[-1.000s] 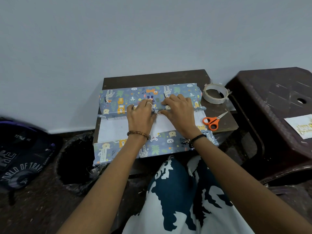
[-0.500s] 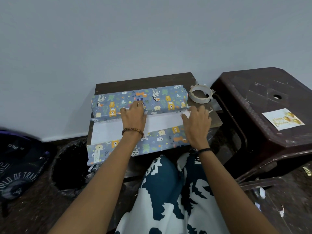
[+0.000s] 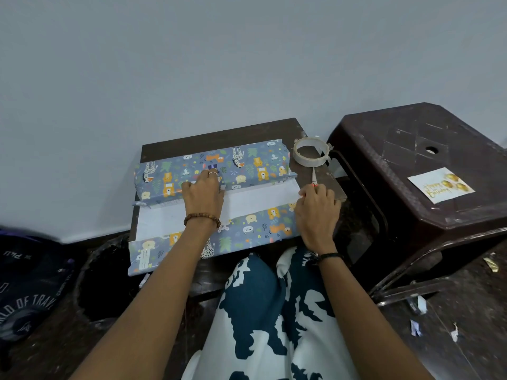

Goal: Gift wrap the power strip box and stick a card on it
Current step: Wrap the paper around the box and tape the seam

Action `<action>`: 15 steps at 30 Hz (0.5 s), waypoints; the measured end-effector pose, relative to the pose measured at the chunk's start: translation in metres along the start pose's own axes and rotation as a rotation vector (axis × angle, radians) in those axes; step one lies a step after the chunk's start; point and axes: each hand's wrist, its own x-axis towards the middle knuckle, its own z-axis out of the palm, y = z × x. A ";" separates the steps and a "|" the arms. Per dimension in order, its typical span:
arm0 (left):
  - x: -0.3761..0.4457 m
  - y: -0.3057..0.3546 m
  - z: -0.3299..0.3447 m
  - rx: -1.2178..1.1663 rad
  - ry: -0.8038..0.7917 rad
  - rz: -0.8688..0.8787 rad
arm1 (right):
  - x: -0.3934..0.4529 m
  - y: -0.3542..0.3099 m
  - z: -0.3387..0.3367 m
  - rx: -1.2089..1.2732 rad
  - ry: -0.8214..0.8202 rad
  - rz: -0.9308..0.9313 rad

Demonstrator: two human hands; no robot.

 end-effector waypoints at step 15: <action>-0.001 -0.002 0.003 -0.041 0.043 0.004 | 0.006 0.006 0.003 0.284 0.020 -0.020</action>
